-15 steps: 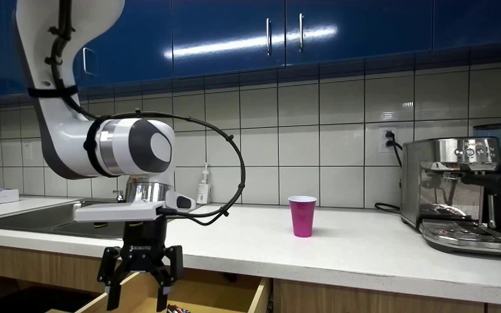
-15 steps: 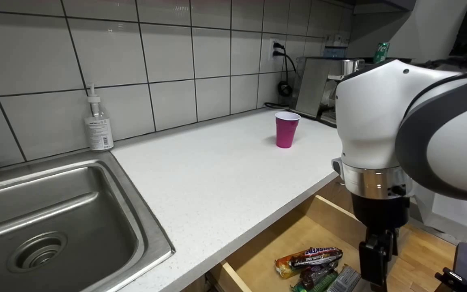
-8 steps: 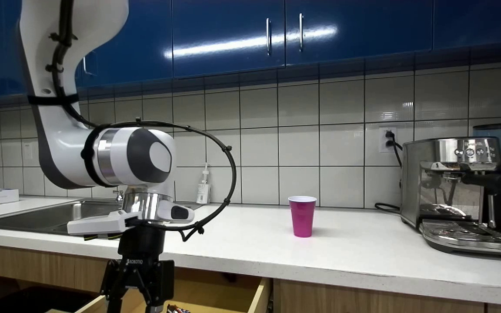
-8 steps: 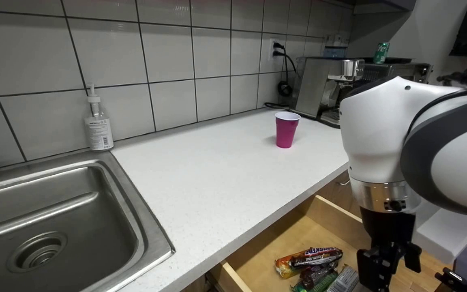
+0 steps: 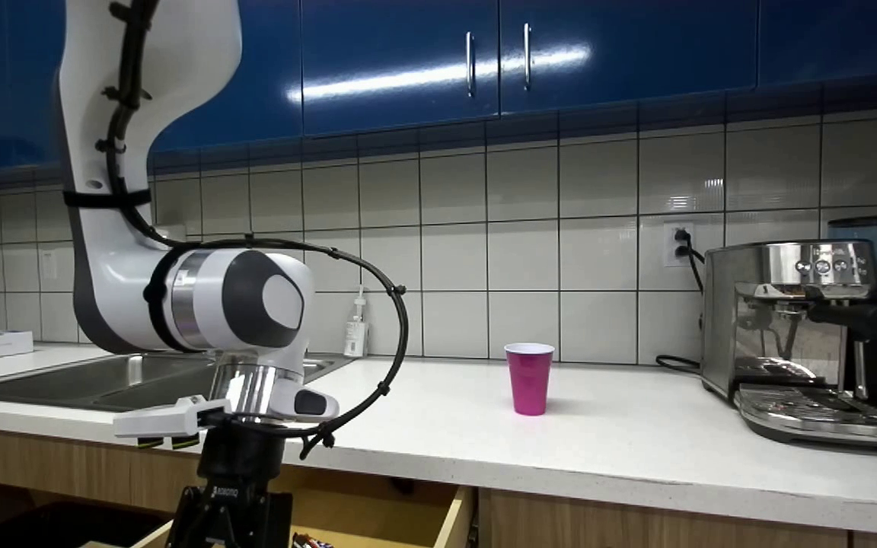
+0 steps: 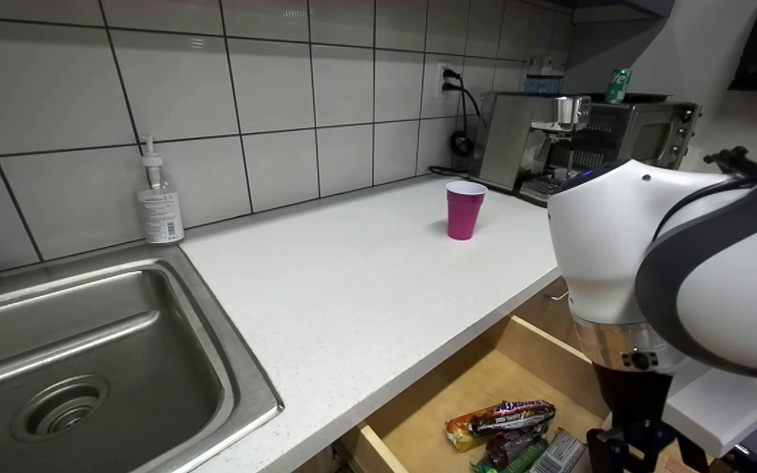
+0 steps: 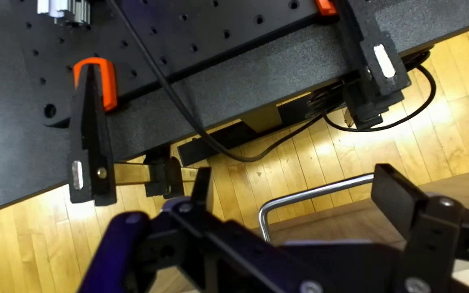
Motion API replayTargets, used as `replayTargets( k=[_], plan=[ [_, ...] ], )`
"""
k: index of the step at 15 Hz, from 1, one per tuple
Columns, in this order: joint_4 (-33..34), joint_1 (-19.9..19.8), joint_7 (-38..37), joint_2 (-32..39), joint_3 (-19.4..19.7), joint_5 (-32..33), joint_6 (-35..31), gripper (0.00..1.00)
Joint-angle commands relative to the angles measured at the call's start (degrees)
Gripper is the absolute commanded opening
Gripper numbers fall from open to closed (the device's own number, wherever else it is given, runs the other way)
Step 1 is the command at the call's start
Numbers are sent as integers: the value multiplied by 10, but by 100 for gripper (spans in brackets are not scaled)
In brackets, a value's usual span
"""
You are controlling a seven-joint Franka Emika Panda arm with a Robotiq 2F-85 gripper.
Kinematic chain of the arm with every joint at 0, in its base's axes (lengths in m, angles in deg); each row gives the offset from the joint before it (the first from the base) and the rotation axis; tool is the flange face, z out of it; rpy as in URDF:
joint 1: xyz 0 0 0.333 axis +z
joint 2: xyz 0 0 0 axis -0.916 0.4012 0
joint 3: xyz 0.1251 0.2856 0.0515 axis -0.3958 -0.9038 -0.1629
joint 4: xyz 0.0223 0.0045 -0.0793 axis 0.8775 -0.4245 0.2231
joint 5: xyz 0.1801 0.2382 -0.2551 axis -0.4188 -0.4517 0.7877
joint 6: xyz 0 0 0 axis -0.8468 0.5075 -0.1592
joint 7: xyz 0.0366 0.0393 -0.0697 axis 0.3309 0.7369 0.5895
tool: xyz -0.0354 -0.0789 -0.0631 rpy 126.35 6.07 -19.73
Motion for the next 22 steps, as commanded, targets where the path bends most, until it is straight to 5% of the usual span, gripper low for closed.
replayTargets(
  k=[1,22],
  plan=[
    [4,5,-2,18,7,-20,8,100],
    [153,5,54,150,17,-54,-32,100]
  ],
)
